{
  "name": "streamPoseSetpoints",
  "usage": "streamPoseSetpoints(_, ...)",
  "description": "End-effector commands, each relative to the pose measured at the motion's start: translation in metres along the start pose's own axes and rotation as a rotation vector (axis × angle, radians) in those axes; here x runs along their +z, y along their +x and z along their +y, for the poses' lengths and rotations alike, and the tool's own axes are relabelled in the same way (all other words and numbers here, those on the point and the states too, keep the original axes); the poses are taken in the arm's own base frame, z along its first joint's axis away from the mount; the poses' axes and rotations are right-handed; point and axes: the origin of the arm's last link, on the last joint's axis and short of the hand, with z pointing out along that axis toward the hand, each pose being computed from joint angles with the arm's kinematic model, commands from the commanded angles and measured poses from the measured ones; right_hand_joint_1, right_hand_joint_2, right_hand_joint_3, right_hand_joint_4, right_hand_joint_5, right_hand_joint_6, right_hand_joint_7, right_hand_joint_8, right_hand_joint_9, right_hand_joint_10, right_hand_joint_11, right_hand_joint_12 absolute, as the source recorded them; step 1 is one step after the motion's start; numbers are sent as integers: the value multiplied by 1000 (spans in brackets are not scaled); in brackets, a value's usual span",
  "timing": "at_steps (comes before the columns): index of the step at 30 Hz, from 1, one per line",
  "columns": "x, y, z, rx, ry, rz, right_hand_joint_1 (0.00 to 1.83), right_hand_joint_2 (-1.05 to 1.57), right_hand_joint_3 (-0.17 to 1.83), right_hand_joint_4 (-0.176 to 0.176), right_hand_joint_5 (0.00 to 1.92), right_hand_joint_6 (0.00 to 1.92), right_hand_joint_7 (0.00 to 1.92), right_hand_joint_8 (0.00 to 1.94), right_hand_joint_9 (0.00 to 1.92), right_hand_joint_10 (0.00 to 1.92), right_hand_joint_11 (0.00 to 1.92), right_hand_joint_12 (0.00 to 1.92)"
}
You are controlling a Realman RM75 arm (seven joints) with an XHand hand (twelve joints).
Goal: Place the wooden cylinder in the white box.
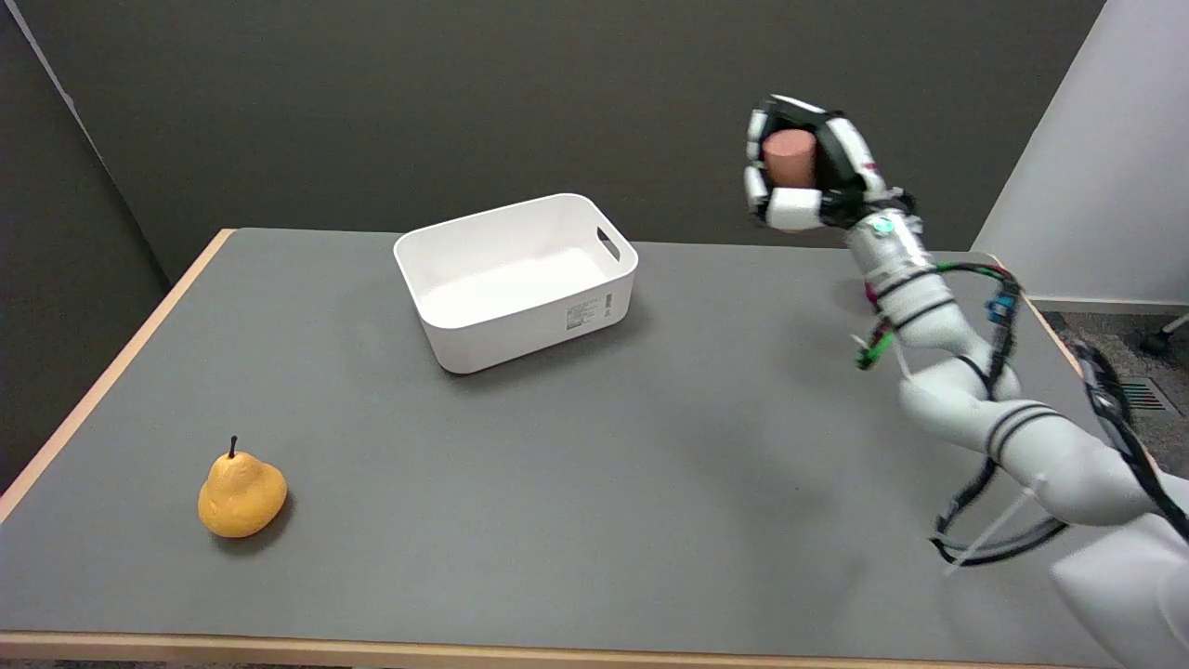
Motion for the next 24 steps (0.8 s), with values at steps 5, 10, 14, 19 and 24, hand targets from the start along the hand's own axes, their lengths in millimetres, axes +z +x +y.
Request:
streamPoseSetpoints(5,98,-155,-60,21,27,-262,1511,774,1044,-18,633,1733,676,1773,767,1921,557,1921)
streamPoseSetpoints(10,109,-180,-69,24,-1,-307,1505,798,1004,-26,623,1725,661,1768,747,1921,503,1921)
streamPoseSetpoints(14,115,-198,-75,5,-6,-346,1512,768,1055,-31,603,1755,681,1772,770,1921,445,1921)
streamPoseSetpoints(19,121,-228,-84,-32,5,-408,1491,868,891,-26,608,1715,616,1759,696,1921,369,1921)
streamPoseSetpoints(24,122,-250,-88,-54,-21,-453,1487,886,862,-24,604,1713,601,1758,686,1921,346,1921)
